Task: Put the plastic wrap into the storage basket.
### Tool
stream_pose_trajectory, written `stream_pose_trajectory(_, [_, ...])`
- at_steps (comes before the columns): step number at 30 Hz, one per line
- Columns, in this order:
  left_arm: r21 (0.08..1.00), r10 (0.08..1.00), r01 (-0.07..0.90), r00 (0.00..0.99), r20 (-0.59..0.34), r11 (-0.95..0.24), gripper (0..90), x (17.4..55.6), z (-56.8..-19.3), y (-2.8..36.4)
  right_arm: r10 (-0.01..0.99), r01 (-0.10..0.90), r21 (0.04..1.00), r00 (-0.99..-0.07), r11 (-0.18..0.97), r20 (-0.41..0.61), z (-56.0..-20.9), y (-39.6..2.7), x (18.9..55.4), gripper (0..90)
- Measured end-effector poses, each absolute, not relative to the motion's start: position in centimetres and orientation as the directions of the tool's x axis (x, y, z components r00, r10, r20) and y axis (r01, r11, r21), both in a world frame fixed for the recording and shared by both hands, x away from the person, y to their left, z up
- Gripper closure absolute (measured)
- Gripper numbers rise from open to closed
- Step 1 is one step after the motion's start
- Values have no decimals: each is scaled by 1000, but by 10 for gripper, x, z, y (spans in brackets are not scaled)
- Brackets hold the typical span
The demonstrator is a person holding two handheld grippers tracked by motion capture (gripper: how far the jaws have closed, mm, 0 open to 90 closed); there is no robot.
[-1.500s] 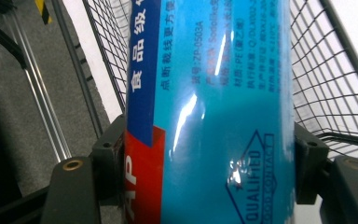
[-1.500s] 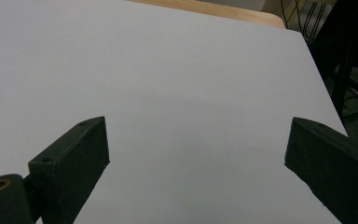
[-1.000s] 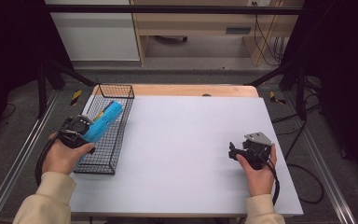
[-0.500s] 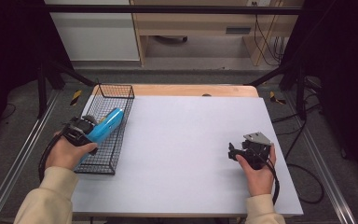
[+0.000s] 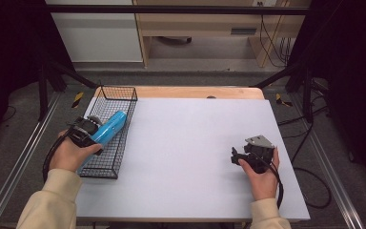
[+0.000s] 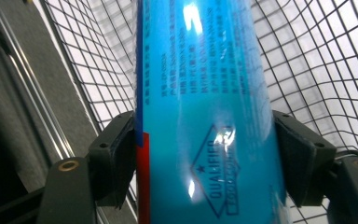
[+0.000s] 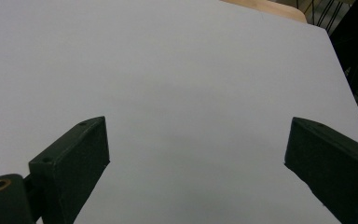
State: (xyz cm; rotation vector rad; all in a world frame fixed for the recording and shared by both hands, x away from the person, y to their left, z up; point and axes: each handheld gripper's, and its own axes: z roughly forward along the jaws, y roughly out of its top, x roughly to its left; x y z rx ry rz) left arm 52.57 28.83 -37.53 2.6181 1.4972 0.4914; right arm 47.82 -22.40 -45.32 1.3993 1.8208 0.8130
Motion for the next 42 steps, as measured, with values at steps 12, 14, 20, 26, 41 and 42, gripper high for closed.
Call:
stream_pose_trajectory(12, [622, 813, 558, 530, 242, -549, 97, 484, -329, 266, 980, 475, 859, -146, 192, -138, -441, -225, 461, 52])
stream_pose_trajectory(14, [681, 800, 503, 561, 211, -532, 80, 476, -329, 255, 981, 459, 869, -139, 183, -133, -439, -227, 452, 51])
stream_pose_trajectory(20, [771, 763, 401, 625, 165, -495, 54, 461, -342, 235, 982, 440, 879, -124, 181, -141, -437, -235, 427, 38])
stream_pose_trajectory(26, [826, 730, 336, 671, 127, -453, 48, 449, -359, 216, 982, 416, 893, -151, 170, -117, -435, -240, 412, 33])
stream_pose_trajectory(41, [803, 558, 216, 813, 167, -555, 55, 447, -400, 154, 980, 437, 883, -167, 171, -107, -437, -246, 404, 35])
stream_pose_trajectory(42, [797, 548, 217, 820, 165, -564, 55, 447, -404, 153, 980, 442, 880, -171, 172, -106, -437, -246, 403, 35])
